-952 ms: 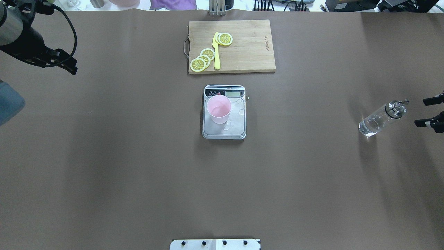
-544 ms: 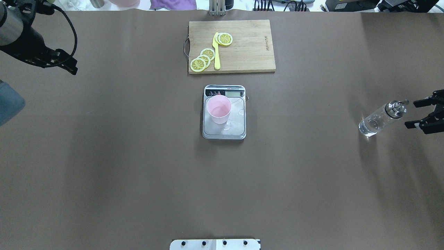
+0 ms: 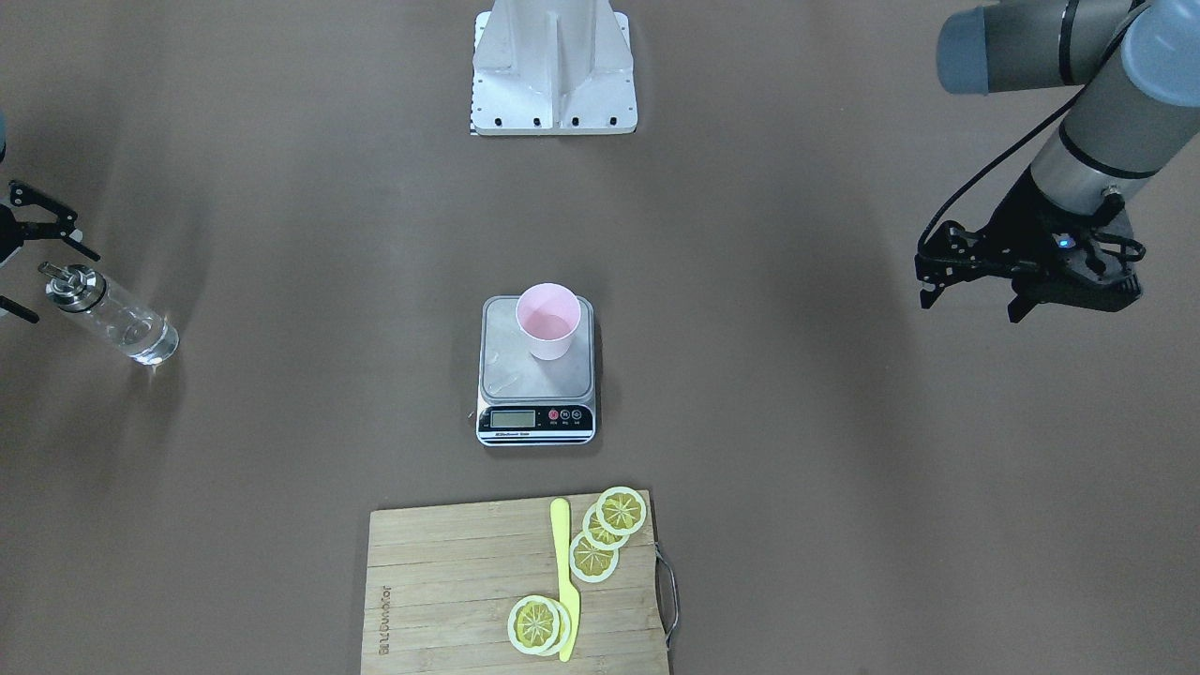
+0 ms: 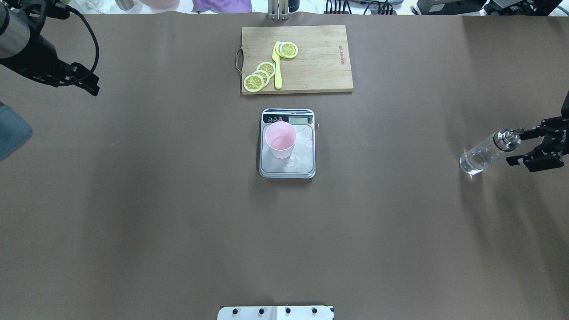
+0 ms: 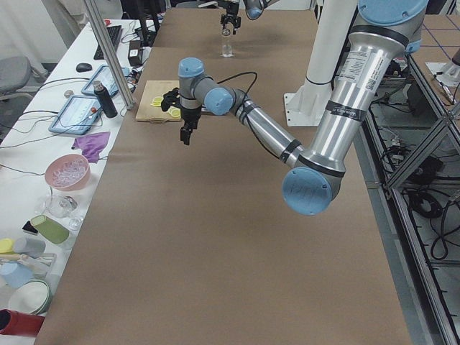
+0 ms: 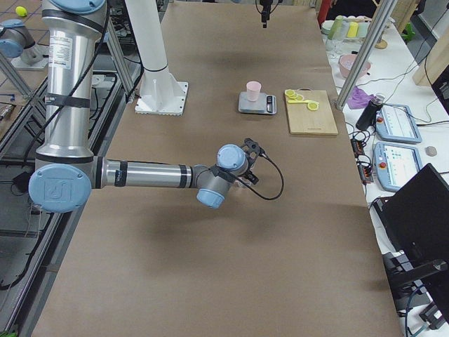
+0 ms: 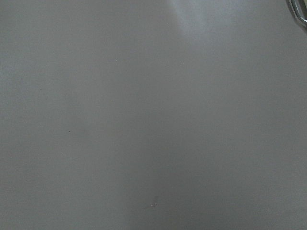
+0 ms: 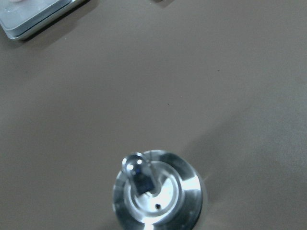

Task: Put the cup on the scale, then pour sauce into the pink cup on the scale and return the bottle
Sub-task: 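Move the right gripper toward the glass sauce bottle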

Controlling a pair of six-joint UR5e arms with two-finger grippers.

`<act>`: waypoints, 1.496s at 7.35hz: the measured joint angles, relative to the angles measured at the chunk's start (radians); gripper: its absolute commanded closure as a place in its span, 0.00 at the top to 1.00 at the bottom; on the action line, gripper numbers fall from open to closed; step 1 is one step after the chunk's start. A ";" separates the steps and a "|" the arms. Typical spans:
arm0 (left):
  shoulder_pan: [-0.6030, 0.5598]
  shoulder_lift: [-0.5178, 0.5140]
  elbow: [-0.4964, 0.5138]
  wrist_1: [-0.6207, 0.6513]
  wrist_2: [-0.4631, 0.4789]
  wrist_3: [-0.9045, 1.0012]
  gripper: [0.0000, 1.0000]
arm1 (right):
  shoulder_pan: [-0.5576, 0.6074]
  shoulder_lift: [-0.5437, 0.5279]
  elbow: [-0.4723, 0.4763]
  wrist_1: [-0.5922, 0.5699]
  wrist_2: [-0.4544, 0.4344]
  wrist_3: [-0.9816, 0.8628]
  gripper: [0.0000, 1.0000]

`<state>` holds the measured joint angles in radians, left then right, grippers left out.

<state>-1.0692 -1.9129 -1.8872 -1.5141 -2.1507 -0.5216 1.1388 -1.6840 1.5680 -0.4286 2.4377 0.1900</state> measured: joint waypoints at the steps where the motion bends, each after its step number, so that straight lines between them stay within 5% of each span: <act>1: 0.000 0.000 0.000 0.000 0.000 0.000 0.95 | -0.010 0.002 -0.016 0.020 -0.008 0.013 1.00; 11: 0.000 0.000 -0.001 0.000 0.000 -0.002 0.95 | -0.054 0.009 -0.133 0.294 -0.101 0.048 1.00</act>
<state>-1.0692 -1.9129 -1.8885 -1.5140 -2.1506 -0.5231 1.0847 -1.6749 1.4351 -0.1343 2.3370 0.2378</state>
